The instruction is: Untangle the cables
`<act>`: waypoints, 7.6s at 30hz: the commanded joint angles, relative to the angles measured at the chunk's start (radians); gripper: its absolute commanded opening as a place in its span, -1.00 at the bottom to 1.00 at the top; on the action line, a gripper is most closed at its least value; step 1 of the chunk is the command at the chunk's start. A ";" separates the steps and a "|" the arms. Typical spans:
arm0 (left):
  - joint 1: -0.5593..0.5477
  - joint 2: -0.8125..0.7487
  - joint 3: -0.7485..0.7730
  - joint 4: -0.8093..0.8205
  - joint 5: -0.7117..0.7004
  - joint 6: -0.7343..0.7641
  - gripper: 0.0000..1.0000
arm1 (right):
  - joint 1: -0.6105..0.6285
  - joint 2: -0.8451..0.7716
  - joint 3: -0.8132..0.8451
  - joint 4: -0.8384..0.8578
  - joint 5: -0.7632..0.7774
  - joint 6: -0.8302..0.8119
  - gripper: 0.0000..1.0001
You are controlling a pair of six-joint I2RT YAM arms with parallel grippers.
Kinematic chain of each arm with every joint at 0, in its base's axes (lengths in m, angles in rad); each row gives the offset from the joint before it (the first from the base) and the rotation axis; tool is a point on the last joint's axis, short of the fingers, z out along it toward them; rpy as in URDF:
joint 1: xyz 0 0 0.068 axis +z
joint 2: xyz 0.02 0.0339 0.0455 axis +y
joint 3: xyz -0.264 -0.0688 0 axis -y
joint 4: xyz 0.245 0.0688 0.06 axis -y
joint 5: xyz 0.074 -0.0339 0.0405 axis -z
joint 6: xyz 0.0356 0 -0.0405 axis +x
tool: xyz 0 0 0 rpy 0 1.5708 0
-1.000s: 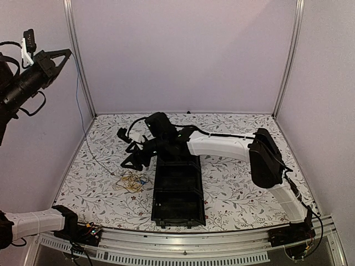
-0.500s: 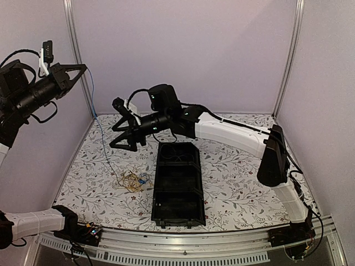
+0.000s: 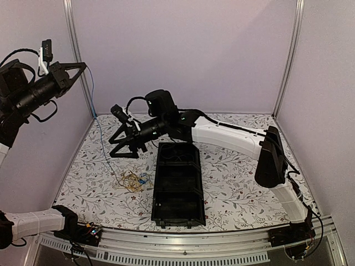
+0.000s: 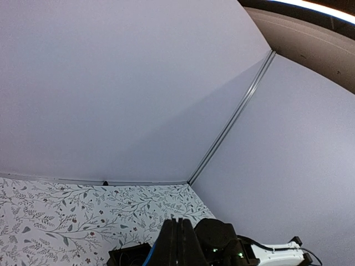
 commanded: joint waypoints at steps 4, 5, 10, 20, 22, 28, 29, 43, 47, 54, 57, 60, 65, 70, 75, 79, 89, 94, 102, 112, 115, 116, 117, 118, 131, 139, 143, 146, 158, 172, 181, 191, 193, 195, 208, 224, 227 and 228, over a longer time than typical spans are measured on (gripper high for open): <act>-0.009 -0.003 0.005 0.029 -0.001 -0.002 -1.00 | 0.031 0.076 0.015 0.052 0.123 0.044 0.53; -0.009 -0.003 0.005 0.028 -0.003 -0.001 -1.00 | 0.036 0.077 0.016 0.053 0.111 0.044 0.46; -0.009 -0.002 0.003 0.028 -0.007 -0.001 -1.00 | 0.049 0.076 0.014 0.056 0.053 0.044 0.21; -0.009 -0.011 -0.004 0.022 -0.015 -0.006 -1.00 | 0.069 0.069 0.013 0.058 -0.001 0.079 -0.07; -0.009 -0.013 -0.004 0.021 -0.017 -0.005 -1.00 | 0.069 0.067 0.011 0.059 -0.001 0.082 -0.31; -0.010 -0.027 -0.032 0.014 -0.052 0.027 -0.94 | 0.068 0.048 0.016 0.032 0.034 0.074 -1.00; -0.009 -0.029 -0.049 0.006 -0.073 0.052 -0.53 | 0.067 0.041 0.018 0.024 0.041 0.062 -1.00; -0.009 -0.614 -0.695 -0.104 -0.236 -0.103 0.99 | -0.023 -0.003 0.143 -0.017 0.224 -0.010 -1.00; -0.009 -0.653 -0.778 -0.103 -0.170 -0.120 0.83 | -0.039 0.012 0.191 0.025 0.294 0.006 -1.00; -0.016 -0.714 -1.031 0.123 -0.096 -0.126 0.39 | -0.043 0.022 0.201 0.047 0.336 -0.007 -1.00; -0.033 -0.703 -1.102 0.246 -0.105 -0.110 0.47 | -0.044 0.022 0.201 0.057 0.350 -0.005 -1.00; -0.085 -0.629 -1.115 0.283 -0.173 -0.066 0.53 | -0.044 0.021 0.202 0.066 0.360 0.004 -1.00; -0.219 -0.424 -1.123 0.405 -0.296 0.022 0.54 | -0.046 0.021 0.210 0.076 0.367 0.012 -1.00; -0.421 -0.172 -1.105 0.522 -0.591 0.073 0.60 | -0.045 0.019 0.210 0.076 0.367 0.008 -1.00; -0.457 -0.004 -1.131 0.674 -0.765 0.042 0.51 | -0.044 0.019 0.217 0.071 0.350 0.023 -1.00; -0.451 0.074 -1.218 0.995 -0.846 0.096 0.39 | -0.046 0.008 0.227 0.044 0.309 0.035 -1.00; -0.385 0.462 -1.162 1.362 -0.617 0.205 0.36 | -0.043 -0.008 0.228 0.032 0.306 0.062 -1.00; -0.383 0.586 -1.117 1.365 -0.613 0.171 0.13 | -0.040 -0.006 0.230 0.040 0.303 0.061 -1.00; -0.329 0.698 -1.040 1.326 -0.546 0.152 -0.61 | -0.039 -0.035 0.317 0.024 0.287 0.019 -1.00; -0.234 0.734 -1.036 1.323 -0.456 0.101 -1.00 | -0.063 -0.108 0.528 0.024 0.392 -0.108 -1.00; -0.197 0.741 -1.033 1.296 -0.437 0.074 -1.00 | -0.071 -0.128 0.567 0.046 0.450 -0.162 -1.00; -0.184 0.741 -1.028 1.277 -0.436 0.068 -1.00 | -0.075 -0.134 0.582 0.057 0.478 -0.188 -1.00; -0.174 0.738 -1.024 1.252 -0.436 0.062 -1.00 | -0.080 -0.140 0.594 0.071 0.505 -0.209 -1.00; -0.166 0.732 -1.019 1.229 -0.439 0.058 -1.00 | -0.088 -0.145 0.608 0.085 0.526 -0.235 -1.00; -0.093 0.705 -0.990 0.997 -0.504 0.074 -1.00 | -0.120 -0.235 0.715 0.214 0.732 -0.522 -1.00; -0.091 0.626 -0.992 0.958 -0.419 0.040 -0.93 | -0.225 -0.341 0.564 -0.077 0.726 -0.439 -1.00; -0.098 0.542 -0.962 0.863 -0.387 0.017 -0.51 | -0.270 -0.404 0.393 -0.201 0.661 -0.366 -1.00; -0.106 0.479 -0.943 0.798 -0.388 0.017 -0.30 | -0.273 -0.445 0.259 -0.278 0.592 -0.369 -1.00; -0.108 0.329 -0.827 0.555 -0.446 0.021 0.00 | -0.277 -0.510 -0.096 -0.430 0.303 -0.404 -1.00; -0.104 0.314 -0.795 0.510 -0.487 0.024 0.00 | -0.272 -0.517 -0.331 -0.437 0.130 -0.364 -1.00; -0.100 0.307 -0.806 0.499 -0.503 0.022 0.00 | -0.221 -0.503 -0.379 -0.435 0.126 -0.376 -1.00; -0.090 0.294 -0.827 0.502 -0.506 0.020 0.01 | -0.168 -0.472 -0.412 -0.434 0.111 -0.370 -1.00; -0.088 0.290 -0.835 0.503 -0.506 0.020 0.01 | -0.167 -0.465 -0.420 -0.427 0.111 -0.365 -1.00; -0.085 0.289 -0.843 0.505 -0.505 0.020 0.01 | -0.167 -0.456 -0.434 -0.418 0.104 -0.361 -1.00; -0.073 0.288 -0.866 0.515 -0.494 0.013 0.02 | -0.166 -0.395 -0.581 -0.299 0.053 -0.296 -1.00; -0.067 0.334 -0.878 0.551 -0.459 -0.006 0.01 | -0.166 -0.293 -0.678 -0.280 0.245 -0.257 -1.00; -0.066 0.334 -0.881 0.553 -0.461 -0.005 0.02 | -0.165 -0.266 -0.679 -0.295 0.282 -0.257 -1.00; -0.066 0.335 -0.883 0.555 -0.462 -0.004 0.02 | -0.165 -0.259 -0.679 -0.300 0.295 -0.255 -1.00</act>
